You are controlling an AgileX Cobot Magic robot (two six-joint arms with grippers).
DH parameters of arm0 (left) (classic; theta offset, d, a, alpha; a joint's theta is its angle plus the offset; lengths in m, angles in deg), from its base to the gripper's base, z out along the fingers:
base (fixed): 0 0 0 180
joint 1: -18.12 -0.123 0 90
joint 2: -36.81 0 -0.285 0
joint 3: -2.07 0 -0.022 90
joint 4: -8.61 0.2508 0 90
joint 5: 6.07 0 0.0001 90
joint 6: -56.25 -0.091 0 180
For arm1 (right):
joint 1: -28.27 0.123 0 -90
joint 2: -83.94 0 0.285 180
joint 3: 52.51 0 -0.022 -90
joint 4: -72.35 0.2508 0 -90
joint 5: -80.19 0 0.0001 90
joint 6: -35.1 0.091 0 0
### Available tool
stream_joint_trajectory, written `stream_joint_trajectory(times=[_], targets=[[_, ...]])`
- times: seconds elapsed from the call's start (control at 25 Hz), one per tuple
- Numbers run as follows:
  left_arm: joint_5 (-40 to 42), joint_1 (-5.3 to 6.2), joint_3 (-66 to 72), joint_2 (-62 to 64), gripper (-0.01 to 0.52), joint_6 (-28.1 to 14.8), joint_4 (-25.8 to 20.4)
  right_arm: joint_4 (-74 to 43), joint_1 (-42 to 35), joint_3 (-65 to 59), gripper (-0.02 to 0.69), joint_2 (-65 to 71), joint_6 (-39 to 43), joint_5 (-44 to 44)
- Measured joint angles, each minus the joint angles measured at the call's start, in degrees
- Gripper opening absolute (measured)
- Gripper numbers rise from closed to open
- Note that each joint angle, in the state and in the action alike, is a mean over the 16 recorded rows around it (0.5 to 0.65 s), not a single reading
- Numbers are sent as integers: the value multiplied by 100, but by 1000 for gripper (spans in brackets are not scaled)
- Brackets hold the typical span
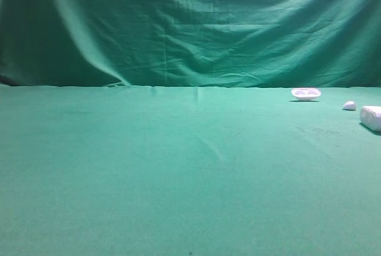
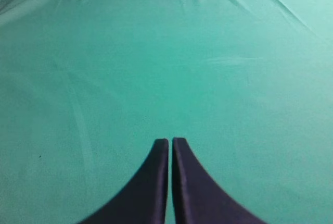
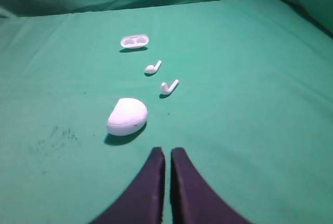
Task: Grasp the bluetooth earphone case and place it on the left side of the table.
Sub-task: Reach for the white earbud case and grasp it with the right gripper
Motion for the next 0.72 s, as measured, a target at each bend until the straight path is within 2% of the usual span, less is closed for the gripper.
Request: stream_joint_trajectory(times=[0.24,0.4,0.52,0.72], targets=[[0,0,0,0,0,0,0,96,0,65,0,7,281,-1227],[0,0,0,0,0,0,0,189,0,385,0,157,473,-1548],[0,0,0,0,0,0,0,226,0,789,0,452,537,-1220],[0,0,0,0,0,0,0,191,0,1602,0,1233,480,42]])
